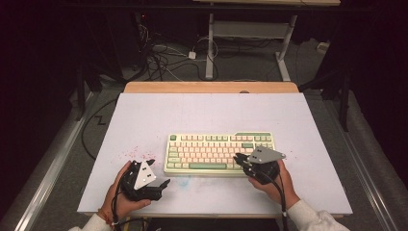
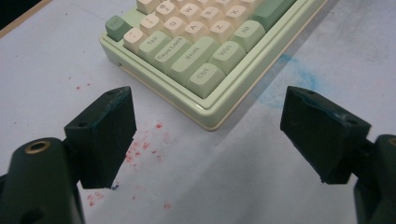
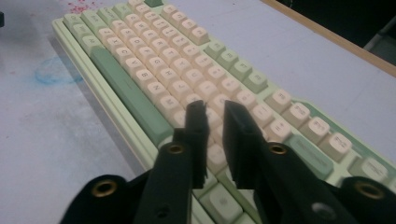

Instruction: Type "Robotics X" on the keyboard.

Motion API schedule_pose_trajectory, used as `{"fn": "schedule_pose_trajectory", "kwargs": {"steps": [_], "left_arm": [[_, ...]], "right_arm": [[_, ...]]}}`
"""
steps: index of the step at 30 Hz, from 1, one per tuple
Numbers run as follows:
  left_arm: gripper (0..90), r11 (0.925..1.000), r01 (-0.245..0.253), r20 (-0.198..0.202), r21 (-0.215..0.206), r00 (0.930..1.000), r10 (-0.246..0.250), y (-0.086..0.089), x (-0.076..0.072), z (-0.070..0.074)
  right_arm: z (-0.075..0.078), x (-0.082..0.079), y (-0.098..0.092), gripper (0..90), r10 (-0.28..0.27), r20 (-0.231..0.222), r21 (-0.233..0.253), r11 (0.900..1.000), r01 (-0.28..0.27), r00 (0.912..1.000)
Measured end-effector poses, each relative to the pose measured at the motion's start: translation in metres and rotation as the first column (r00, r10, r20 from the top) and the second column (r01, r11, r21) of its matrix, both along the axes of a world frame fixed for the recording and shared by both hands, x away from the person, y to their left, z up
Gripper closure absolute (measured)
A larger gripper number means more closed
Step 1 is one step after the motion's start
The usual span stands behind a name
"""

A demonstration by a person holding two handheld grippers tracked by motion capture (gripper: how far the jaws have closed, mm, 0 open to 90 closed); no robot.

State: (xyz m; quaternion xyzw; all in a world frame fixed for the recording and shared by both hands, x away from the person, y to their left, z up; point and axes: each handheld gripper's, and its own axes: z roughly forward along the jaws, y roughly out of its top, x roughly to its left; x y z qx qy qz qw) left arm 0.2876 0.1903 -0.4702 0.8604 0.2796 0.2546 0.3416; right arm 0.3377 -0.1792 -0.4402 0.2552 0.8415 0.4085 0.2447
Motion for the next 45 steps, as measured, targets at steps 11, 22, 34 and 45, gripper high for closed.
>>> {"fn": "schedule_pose_trajectory", "kwargs": {"steps": [11,22,34,45], "left_arm": [[17.2,1.0,0.001,-0.016,0.005,0.9999,-0.001,0.0,0.002,-0.002],[17.2,0.9999,0.005,-0.023,0.011,0.9997,-0.005,0.0,0.003,-0.003],[17.5,1.0,0.006,-0.023,0.005,0.9997,-0.005,0.0,0.003,-0.003],[17.6,0.9998,0.009,-0.029,0.017,0.9995,-0.008,-0.002,0.005,-0.005]], "right_arm": [[-0.003,0.034,0.032,89.8,0.002,-0.049,-0.038,0.999,-0.004,0.9988],[-0.012,0.053,0.053,89.8,-0.016,-0.091,-0.108,0.994,0.006,0.9957],[-0.013,0.058,0.061,89.8,-0.014,-0.087,-0.14,0.99,0.002,0.9961],[-0.011,0.057,0.061,89.9,-0.005,-0.108,-0.133,0.991,-0.009,0.9941]]}}
